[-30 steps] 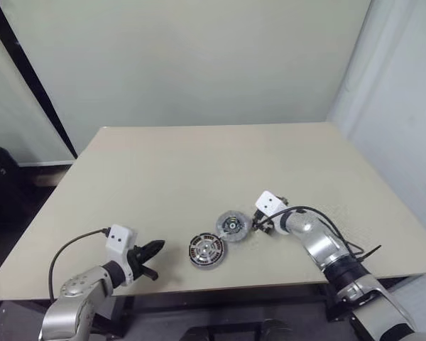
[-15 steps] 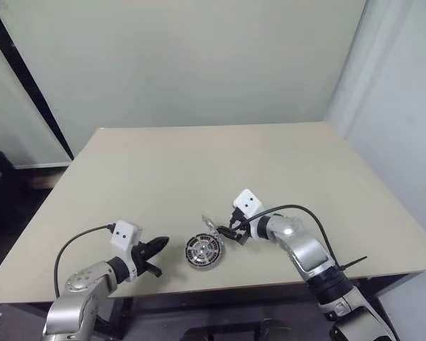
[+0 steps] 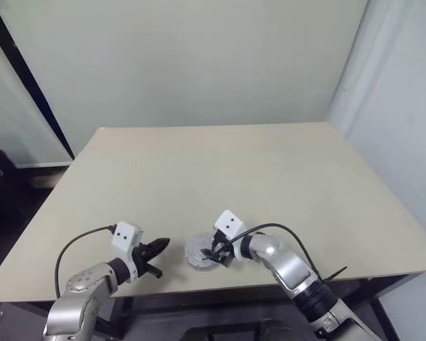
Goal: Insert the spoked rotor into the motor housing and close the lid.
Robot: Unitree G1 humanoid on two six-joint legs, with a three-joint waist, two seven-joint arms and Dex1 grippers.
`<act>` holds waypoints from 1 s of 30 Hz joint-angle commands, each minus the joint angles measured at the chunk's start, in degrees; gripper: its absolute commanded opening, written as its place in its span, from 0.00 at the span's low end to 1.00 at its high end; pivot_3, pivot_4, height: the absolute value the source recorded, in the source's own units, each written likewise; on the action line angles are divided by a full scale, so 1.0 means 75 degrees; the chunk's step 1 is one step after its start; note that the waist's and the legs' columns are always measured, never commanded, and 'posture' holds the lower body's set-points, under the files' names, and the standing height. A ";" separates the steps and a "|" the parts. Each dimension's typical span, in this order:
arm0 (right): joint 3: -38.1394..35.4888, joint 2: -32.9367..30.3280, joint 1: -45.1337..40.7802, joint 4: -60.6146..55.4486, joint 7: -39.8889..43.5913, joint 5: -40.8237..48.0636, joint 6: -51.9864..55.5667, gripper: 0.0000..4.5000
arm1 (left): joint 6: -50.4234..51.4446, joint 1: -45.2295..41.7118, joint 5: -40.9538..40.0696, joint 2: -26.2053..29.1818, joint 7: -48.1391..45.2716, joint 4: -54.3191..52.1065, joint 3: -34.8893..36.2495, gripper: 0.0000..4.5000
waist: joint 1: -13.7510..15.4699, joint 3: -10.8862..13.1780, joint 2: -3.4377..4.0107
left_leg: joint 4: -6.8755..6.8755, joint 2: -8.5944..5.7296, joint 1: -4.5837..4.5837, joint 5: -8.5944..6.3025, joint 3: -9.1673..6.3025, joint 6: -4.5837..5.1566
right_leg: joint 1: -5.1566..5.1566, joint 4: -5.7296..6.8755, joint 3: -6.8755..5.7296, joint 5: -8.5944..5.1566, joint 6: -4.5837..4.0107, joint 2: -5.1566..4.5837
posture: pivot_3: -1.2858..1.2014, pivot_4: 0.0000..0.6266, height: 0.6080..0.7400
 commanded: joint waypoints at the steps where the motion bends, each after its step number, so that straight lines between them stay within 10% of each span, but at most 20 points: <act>1: -0.0180 -0.0087 -0.0191 0.0060 0.0168 0.0062 -0.0616 1.00 | -0.0112 -0.0028 -0.0039 0.0047 -0.0030 -0.0313 -0.0007 0.00 | 0.0001 0.0000 0.0000 | 0.0000 0.0000 0.0000 0.0000 0.0000 0.0000 | 0.0000 0.0000 0.0000 0.0000 0.0000 0.0000 | 0.52 0.00 1.00; 15: -0.0087 -0.1020 -0.1571 0.1585 0.3826 0.0764 -0.2378 1.00 | -0.0029 -0.0236 -0.0062 0.0227 -0.0415 -0.0190 -0.0216 0.00 | -0.0019 0.0000 0.0000 | 0.0001 0.0000 0.0004 0.0001 -0.0001 0.0001 | 0.0007 0.0002 -0.0002 0.0000 0.0000 0.0003 | 0.52 0.00 1.00; 30: -0.0194 -0.0138 -0.2441 0.4218 0.4103 0.0280 -0.3803 1.00 | 0.0222 0.0092 -0.0171 0.0452 -0.0878 -0.0327 -0.0324 0.00 | -0.0022 0.0003 0.0004 | 0.0000 -0.0002 0.0006 0.0001 -0.0002 0.0001 | 0.0007 0.0008 0.0002 0.0002 0.0000 0.0004 | 0.52 0.00 1.00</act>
